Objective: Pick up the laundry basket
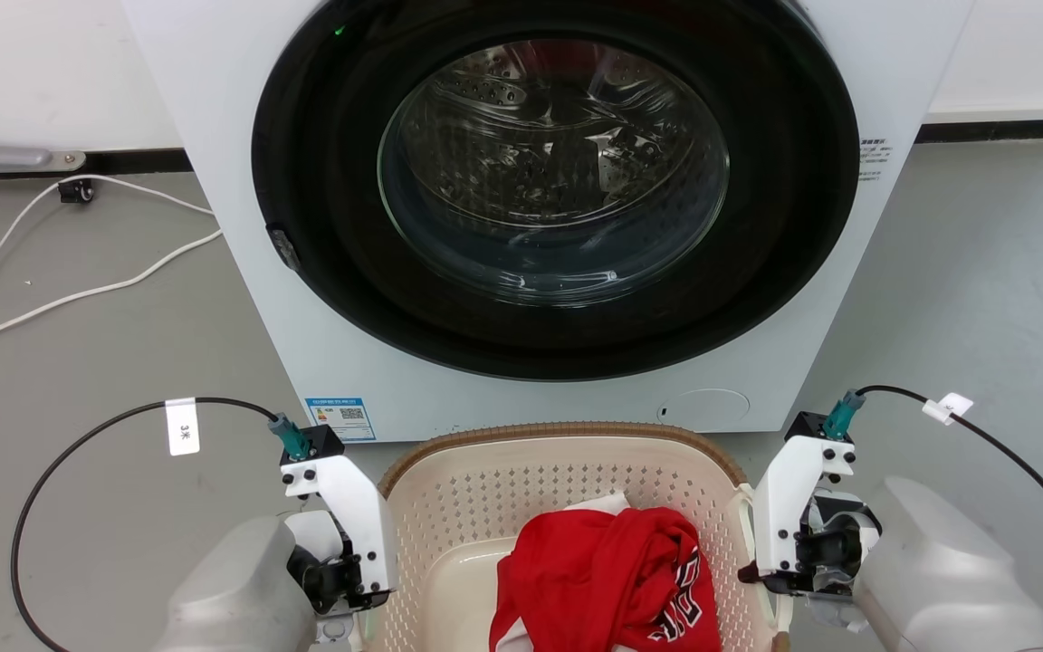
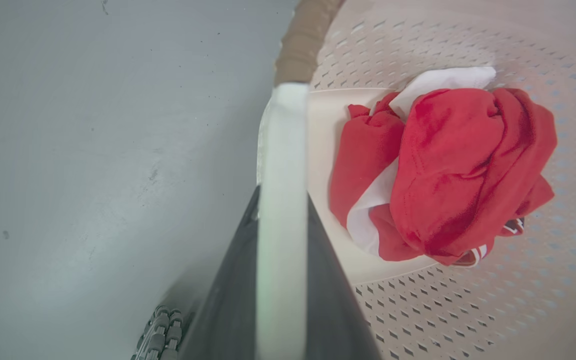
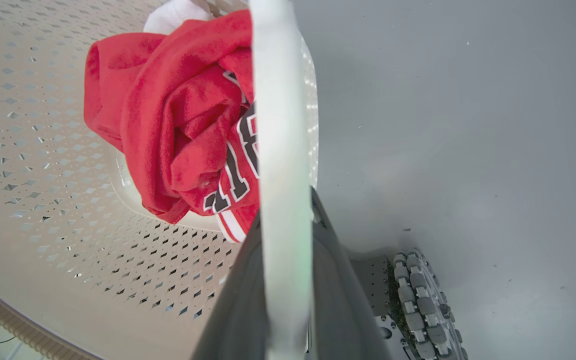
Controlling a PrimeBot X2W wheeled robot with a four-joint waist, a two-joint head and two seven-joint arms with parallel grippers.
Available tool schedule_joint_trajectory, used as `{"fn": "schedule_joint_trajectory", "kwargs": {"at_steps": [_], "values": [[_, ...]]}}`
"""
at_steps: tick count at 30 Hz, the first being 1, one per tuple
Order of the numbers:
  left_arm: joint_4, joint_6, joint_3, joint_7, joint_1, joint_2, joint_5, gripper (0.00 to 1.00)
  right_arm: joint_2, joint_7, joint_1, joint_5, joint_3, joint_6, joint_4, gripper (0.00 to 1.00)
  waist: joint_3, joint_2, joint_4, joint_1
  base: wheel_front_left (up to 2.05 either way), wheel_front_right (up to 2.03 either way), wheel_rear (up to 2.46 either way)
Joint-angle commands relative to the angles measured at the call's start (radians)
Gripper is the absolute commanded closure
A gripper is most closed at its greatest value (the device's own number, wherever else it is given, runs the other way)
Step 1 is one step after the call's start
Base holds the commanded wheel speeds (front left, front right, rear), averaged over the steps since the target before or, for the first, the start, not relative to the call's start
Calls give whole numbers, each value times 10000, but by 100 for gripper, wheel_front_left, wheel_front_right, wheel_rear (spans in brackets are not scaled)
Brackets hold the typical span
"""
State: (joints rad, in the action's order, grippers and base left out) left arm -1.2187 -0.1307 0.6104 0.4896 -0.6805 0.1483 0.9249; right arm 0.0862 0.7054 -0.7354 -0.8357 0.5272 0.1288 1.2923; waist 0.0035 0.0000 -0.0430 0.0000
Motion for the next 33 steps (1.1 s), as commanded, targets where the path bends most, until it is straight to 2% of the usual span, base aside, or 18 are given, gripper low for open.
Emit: {"fn": "schedule_joint_trajectory", "kwargs": {"at_steps": [1, 33], "values": [[57, 3, 30, -28, -31, -31, 84, 100, -133, -15, 82, -35, -93, 36, -50, 100, 4, 0, -1, 0, 0, 0, 0], [-58, 3, 563, -74, -92, 60, 732, 100, -257, 64, 113, 857, -944, 36, -53, 100, -20, 0, -55, 0, 0, 0, 0]]}}
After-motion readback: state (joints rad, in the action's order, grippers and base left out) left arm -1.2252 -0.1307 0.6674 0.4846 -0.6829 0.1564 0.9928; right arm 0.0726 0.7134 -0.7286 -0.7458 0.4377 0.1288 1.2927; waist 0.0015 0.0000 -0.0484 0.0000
